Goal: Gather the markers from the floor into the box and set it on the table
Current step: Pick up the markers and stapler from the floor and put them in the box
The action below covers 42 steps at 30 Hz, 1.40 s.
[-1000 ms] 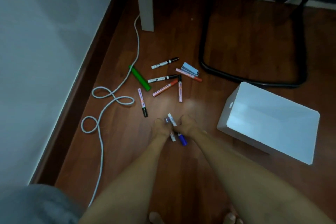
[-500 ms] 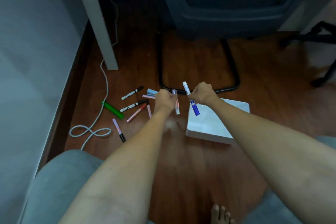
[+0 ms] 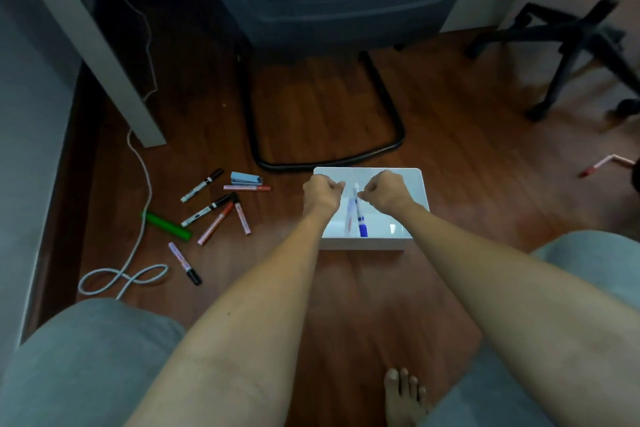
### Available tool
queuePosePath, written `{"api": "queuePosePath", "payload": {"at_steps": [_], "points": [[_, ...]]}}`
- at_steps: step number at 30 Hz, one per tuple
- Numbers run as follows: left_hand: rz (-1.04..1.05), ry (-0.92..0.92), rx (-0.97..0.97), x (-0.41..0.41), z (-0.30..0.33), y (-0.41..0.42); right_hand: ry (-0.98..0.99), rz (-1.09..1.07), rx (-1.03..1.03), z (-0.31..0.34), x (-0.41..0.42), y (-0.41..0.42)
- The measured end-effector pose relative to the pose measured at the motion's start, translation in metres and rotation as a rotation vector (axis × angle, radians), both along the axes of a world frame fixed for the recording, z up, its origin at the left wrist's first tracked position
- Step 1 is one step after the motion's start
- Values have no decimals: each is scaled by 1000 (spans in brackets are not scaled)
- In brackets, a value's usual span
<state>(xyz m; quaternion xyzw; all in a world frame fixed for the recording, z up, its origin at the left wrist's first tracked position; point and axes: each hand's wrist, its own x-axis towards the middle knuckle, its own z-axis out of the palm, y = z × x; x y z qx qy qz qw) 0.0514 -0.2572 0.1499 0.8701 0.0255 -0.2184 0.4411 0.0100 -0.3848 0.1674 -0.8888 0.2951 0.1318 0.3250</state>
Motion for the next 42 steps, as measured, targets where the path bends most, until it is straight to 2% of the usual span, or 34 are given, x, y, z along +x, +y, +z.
{"api": "queuePosePath", "payload": {"at_steps": [5,11,16,21,25,30,33,38,42], "points": [[91,-38,34,16,11,43,-70,35,50,12,28,25],[279,-69,47,41,14,130,-109,193,106,15,70,90],[439,-68,167,41,-3,200,-81,343,123,-14,93,146],[573,1,266,19,-47,259,-12,412,119,-67,101,192],[643,35,275,8,-85,277,73,390,81,-108,103,213],[698,143,400,0,-132,285,115,389,22,-159,108,224],[739,158,408,-1,-154,287,118,357,24,-183,110,226],[752,192,349,5,-181,287,65,278,6,-202,112,233],[762,214,306,10,-174,281,60,244,42,-197,110,234]]}}
